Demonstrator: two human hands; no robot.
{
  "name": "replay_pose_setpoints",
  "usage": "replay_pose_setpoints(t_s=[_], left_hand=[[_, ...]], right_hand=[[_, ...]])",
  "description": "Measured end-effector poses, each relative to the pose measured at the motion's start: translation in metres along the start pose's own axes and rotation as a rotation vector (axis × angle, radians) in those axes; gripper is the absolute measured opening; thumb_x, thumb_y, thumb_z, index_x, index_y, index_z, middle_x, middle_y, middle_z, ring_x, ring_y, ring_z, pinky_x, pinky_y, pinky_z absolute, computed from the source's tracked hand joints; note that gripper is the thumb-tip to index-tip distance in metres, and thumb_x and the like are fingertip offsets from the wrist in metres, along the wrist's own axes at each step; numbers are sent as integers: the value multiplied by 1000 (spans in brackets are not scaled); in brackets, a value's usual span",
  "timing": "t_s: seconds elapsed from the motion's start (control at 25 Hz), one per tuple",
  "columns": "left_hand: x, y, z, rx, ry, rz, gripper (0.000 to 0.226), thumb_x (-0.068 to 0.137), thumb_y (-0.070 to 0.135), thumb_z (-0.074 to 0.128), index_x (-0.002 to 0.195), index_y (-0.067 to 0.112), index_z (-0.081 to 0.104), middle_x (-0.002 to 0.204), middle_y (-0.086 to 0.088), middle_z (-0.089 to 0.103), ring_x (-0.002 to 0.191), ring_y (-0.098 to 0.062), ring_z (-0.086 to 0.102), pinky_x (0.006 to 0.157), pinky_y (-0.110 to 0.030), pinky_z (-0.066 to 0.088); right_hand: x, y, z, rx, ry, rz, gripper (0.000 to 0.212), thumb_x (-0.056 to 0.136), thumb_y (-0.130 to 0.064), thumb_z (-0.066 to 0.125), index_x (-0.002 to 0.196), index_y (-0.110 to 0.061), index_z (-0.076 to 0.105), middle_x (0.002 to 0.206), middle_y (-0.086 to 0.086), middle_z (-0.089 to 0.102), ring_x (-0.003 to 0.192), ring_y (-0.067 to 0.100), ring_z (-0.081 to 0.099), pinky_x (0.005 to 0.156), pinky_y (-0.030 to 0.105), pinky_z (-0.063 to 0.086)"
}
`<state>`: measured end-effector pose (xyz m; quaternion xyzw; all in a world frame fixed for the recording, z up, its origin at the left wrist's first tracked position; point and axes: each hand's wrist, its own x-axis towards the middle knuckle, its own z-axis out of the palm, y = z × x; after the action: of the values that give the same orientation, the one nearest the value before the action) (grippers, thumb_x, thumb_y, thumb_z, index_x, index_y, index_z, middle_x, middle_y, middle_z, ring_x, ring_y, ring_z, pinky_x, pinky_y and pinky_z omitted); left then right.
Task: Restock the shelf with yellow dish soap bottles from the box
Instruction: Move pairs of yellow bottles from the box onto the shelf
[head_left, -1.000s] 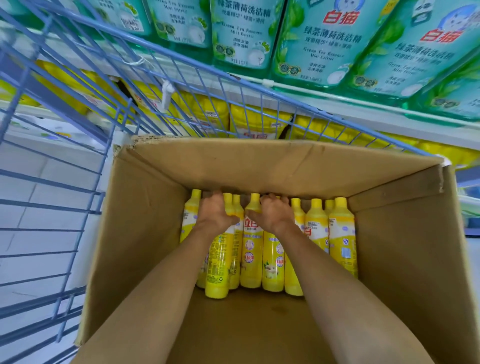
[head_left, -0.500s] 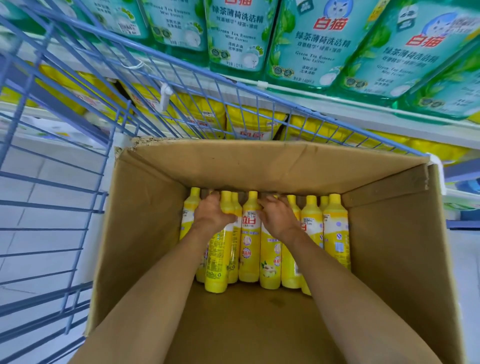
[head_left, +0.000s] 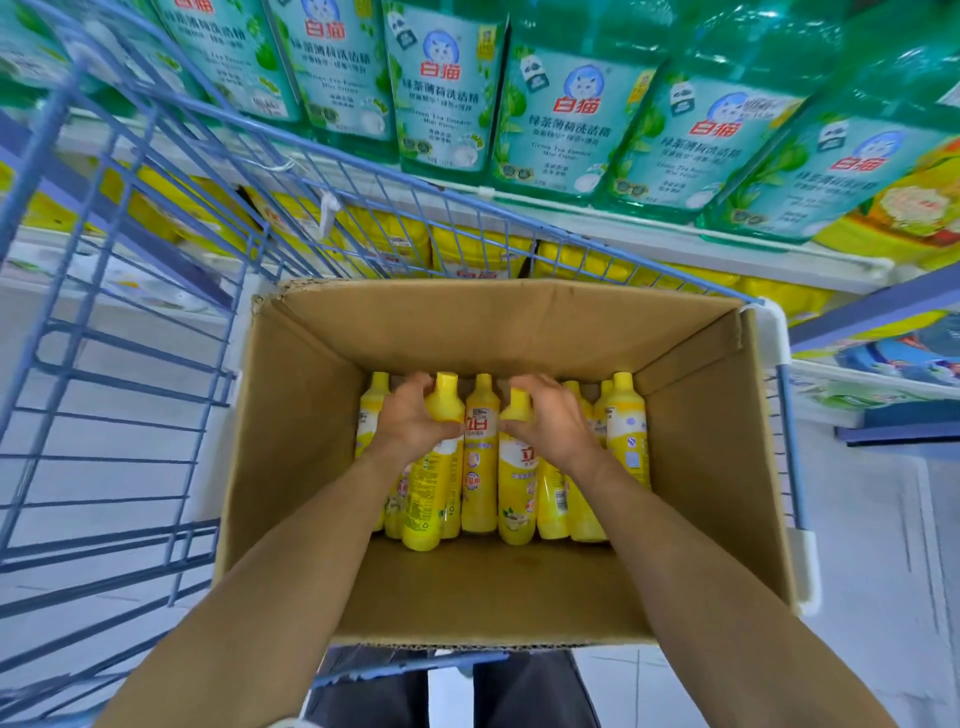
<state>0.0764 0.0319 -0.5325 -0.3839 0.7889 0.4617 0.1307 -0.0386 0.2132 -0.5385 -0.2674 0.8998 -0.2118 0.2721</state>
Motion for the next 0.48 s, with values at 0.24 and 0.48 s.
replay_pose_setpoints(t_s=[0.24,0.48], left_hand=[[-33,10,-11,-11,-11,139,56,60,25,95,102,18,59,100,5,61,94,-17,58,72,-24,41],[-83,82,-74,-82,34,311,48,57,24,95,83,21,55,78,10,59,72,-10,53,57,-11,38]], right_hand=[[-21,-6,-21,146,-23,34,28,84,-23,82,110,-20,73,107,5,72,95,19,64,83,25,49],[-79,-50,-92,192,72,-62,24,83,-22,82,105,-20,76,100,0,77,95,21,71,90,38,55]])
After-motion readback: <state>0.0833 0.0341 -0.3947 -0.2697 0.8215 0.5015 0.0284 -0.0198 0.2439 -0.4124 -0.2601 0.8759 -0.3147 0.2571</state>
